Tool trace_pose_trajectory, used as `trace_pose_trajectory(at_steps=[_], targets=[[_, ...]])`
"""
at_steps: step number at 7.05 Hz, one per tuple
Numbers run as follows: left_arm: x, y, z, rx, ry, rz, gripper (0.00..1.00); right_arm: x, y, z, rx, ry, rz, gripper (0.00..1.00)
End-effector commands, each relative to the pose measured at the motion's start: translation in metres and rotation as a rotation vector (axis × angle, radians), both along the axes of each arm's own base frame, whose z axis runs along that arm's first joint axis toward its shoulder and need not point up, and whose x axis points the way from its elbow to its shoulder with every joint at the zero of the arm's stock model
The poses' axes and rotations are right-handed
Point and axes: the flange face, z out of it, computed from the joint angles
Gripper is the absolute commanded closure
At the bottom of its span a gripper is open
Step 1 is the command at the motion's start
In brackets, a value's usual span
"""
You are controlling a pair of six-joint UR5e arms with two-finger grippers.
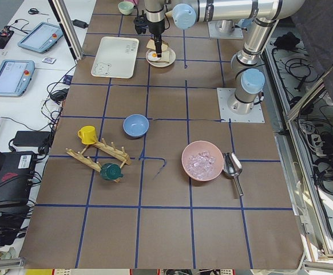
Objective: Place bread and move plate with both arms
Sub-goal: 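Lower the bread onto the fried egg and open the right gripper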
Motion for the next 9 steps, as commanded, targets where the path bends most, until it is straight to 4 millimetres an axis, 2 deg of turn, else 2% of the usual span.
trace_pose_trajectory(at_steps=[1, 4, 5, 6, 7, 9], targets=[[0.0, 0.0, 0.0, 0.0, 0.001, 0.0, 0.0, 0.0, 0.007, 0.001, 0.024, 0.023, -0.006, 1.0], [0.0, -0.001, 0.0, -0.002, 0.002, 0.0, 0.0, 0.001, 0.009, -0.006, 0.036, 0.039, -0.019, 0.99], [0.0, -0.001, 0.002, -0.006, 0.002, 0.0, 0.0, 0.001, 0.009, -0.006, 0.034, 0.033, -0.03, 0.89], [-0.001, -0.001, 0.001, -0.005, 0.002, 0.0, 0.0, 0.002, 0.008, -0.007, 0.03, 0.029, -0.023, 0.7], [-0.001, -0.001, 0.0, -0.003, 0.002, -0.001, 0.0, 0.003, 0.006, -0.005, 0.009, 0.017, -0.029, 0.47], [-0.001, -0.001, 0.001, -0.005, 0.002, -0.001, 0.0, 0.003, 0.005, -0.011, -0.034, -0.006, -0.031, 0.27]])
